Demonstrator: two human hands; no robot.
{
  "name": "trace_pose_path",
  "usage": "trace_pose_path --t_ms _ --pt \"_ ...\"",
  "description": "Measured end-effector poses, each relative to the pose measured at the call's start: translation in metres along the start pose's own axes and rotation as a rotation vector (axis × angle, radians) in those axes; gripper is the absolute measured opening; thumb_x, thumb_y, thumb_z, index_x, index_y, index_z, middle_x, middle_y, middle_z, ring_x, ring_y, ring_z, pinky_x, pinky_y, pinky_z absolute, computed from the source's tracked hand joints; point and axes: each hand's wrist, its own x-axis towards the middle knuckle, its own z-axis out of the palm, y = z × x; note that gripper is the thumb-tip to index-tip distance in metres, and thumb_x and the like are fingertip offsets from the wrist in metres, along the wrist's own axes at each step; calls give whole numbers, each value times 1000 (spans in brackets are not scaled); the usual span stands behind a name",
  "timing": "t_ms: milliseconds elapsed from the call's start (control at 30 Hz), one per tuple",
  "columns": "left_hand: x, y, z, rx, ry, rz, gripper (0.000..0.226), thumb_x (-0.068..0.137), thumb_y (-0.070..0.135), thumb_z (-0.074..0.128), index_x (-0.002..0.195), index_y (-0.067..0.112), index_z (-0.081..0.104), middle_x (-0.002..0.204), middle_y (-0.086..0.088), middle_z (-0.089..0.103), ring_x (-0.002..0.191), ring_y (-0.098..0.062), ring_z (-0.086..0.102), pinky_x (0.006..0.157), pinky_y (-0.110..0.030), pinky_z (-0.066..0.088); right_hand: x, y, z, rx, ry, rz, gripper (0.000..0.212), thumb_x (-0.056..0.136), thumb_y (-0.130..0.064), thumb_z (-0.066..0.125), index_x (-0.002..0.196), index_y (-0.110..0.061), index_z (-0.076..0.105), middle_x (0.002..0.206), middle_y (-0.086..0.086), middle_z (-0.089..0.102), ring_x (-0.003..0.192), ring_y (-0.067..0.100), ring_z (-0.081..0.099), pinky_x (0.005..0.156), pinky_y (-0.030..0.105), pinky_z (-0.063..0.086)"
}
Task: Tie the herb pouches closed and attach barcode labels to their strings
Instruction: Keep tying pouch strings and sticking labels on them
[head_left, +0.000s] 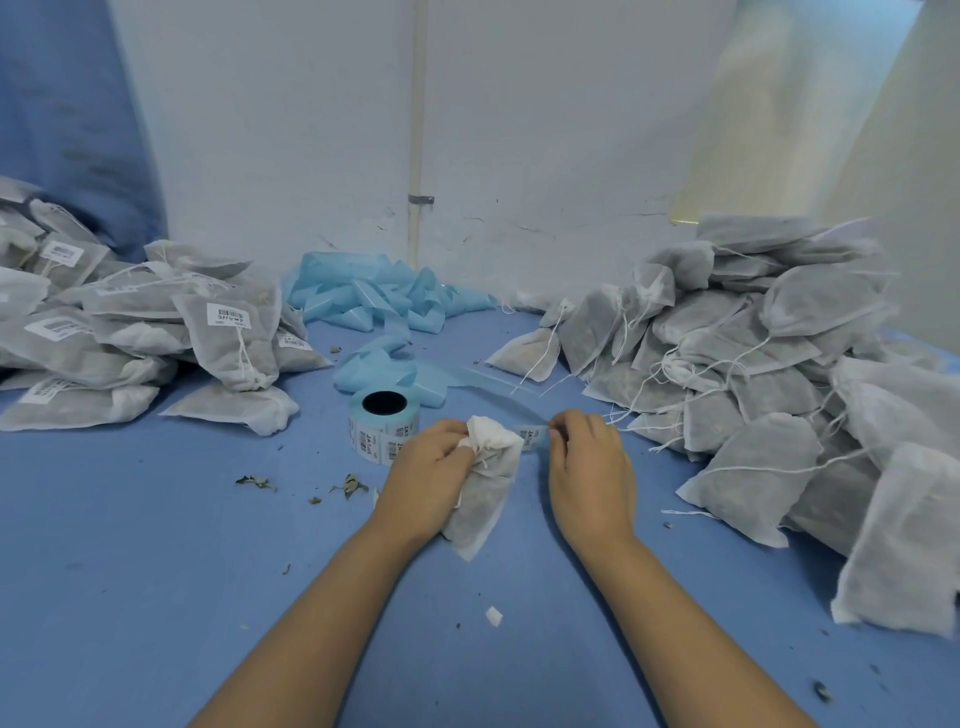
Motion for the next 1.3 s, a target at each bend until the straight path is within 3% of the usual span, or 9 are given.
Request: trace_pose_path --t_ms 67,200,300,433,567,667,800,1067,1300 --pt "0 0 -2 -61 -23 -49 52 84 -8 45 47 29 46 56 18 48 59 -8 42 54 -14 31 -1 -1 0 188 31 23 26 100 -19 42 124 -18 53 113 -1 60 104 19 51 85 33 41" --pt "1 1 -6 -216 -34 -116 11 70 7 49 60 8 43 64 -2 39 62 -14 36 60 -26 28 -6 -8 -1 589 35 88 35 97 -13 50 131 -18 48 105 -9 65 94 10 60 79 17 40" --pt "1 2 -7 -272 -20 -114 8 61 15 45 56 12 39 57 1 37 54 -10 34 50 -18 28 -9 -13 4 697 -87 123 29 94 -8 56 122 -14 59 110 -6 67 104 6 62 87 10 43" --pt "0 0 -9 -293 -14 -104 13 60 15 45 52 18 34 55 2 34 52 -8 32 47 -16 27 -11 -20 8 805 -185 122 22 91 -6 60 108 -17 67 101 -12 69 93 -7 63 84 10 47" --pt "1 1 -9 -310 -18 -106 21 63 10 46 48 21 35 53 5 35 49 -7 32 46 -14 28 -8 -17 10 978 -187 257 17 90 -5 62 102 -13 69 99 -3 73 94 7 67 85 21 51" --pt "3 -1 -8 -301 -12 -107 41 77 -9 43 48 20 37 51 7 37 48 -6 34 45 -14 29 -6 -14 10 1068 -198 329 17 89 -6 64 104 -10 70 99 2 74 87 8 67 83 22 52" --pt "4 -2 -8 -295 5 -108 35 78 -13 39 56 14 35 56 1 35 51 -8 33 46 -16 28 -5 -13 10 1146 -179 359 14 88 -4 64 98 -10 72 95 4 74 74 0 64 70 12 49" --pt "3 0 -8 -332 21 -127 35 73 -7 44 51 18 36 54 5 37 52 -7 35 51 -20 29 -6 -15 7 1182 -227 354 16 86 -3 65 102 -5 72 91 2 74 72 -1 64 69 12 49" --pt "3 1 -9 -306 12 -148 19 76 -10 42 66 7 42 66 -7 36 61 -14 35 52 -22 28 -6 -17 5 1166 -186 350 13 87 -2 64 88 -12 72 74 -10 72 65 -5 63 62 8 47"
